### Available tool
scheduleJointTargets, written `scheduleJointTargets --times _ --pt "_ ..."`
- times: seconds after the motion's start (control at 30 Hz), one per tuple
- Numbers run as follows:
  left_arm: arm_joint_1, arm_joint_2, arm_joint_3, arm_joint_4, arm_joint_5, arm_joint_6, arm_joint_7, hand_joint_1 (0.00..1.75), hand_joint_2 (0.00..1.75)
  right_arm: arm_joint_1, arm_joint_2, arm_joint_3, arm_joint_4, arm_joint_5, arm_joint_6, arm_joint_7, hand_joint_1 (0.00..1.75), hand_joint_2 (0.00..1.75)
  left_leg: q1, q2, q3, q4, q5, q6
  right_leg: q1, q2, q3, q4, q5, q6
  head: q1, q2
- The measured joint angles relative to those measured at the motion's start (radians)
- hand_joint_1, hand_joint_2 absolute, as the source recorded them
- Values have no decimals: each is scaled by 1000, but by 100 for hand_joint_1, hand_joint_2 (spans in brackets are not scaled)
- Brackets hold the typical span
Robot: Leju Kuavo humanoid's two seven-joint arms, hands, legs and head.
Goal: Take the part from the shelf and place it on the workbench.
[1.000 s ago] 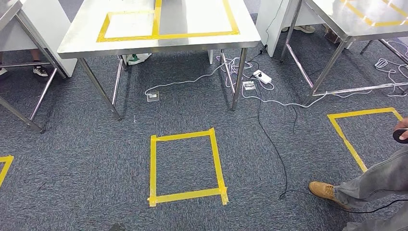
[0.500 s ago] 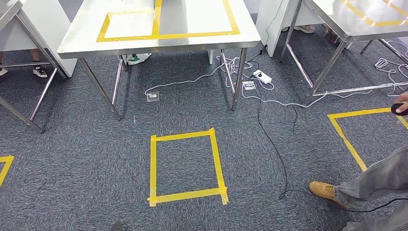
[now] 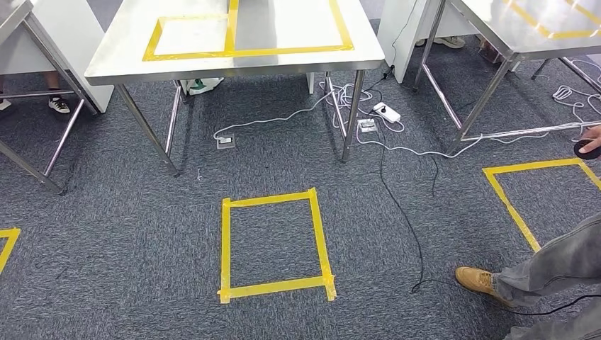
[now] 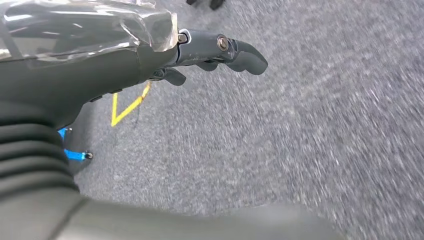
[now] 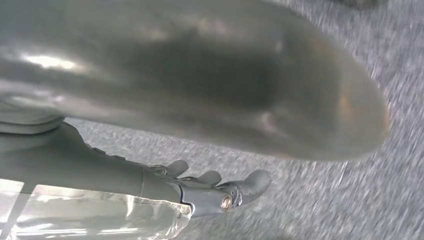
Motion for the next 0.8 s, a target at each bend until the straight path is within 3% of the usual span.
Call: scheduleJointTargets --times 0.5,0.8 --pt "22 -28 17 -73 -11 -30 -8 0 175 -33 31 -9 109 1 36 -23 0 0 0 0 0 0 2 0 0 0 1 0 3 -2 0 0" --pt "0 -14 17 -21 -5 39 0 0 175 -34 54 -7 101 -33 27 26 0 0 0 0 0 0 3 0 0 0 0 0 3 -2 0 0"
